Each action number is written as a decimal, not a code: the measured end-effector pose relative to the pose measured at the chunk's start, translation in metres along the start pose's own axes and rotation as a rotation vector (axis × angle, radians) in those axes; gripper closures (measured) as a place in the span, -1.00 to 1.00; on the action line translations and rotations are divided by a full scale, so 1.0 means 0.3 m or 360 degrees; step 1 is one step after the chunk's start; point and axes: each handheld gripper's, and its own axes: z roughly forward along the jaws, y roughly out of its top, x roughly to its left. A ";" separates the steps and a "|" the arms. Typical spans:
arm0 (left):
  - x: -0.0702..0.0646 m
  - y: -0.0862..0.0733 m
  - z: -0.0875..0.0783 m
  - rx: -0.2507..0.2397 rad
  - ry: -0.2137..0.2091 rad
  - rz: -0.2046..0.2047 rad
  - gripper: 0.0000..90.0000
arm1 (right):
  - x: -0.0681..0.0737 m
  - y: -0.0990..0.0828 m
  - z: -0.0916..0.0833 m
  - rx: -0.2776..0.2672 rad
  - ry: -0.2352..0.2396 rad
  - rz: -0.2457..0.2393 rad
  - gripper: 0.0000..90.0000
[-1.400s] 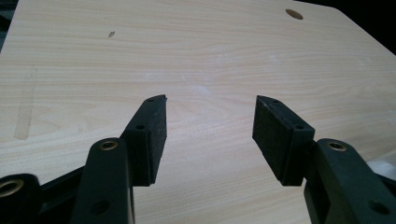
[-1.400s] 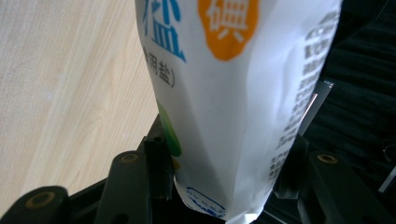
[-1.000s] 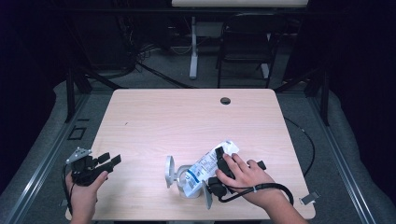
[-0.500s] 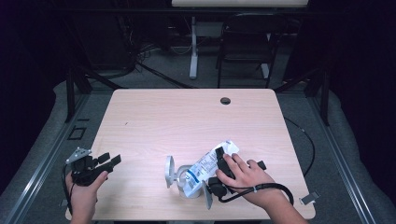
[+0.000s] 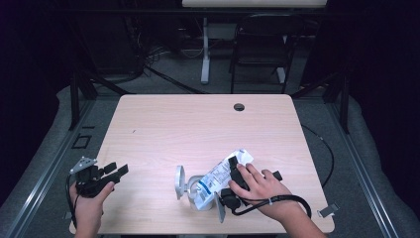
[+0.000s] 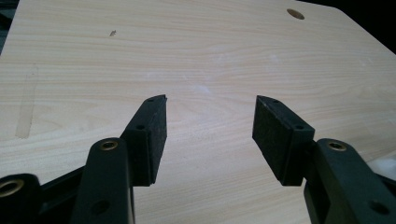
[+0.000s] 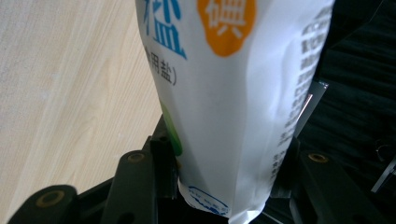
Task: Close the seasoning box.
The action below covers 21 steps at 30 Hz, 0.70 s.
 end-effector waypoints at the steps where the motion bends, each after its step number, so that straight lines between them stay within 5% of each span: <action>1: 0.001 0.001 -0.002 0.0015 -0.0002 0.0004 0.01 | 0.000 0.000 0.000 -0.0003 -0.0003 -0.0003 0.25; 21: 0.002 0.000 -0.001 0.0002 0.0000 -0.0001 0.01 | 0.003 0.000 0.001 -0.0021 0.0004 0.0011 0.29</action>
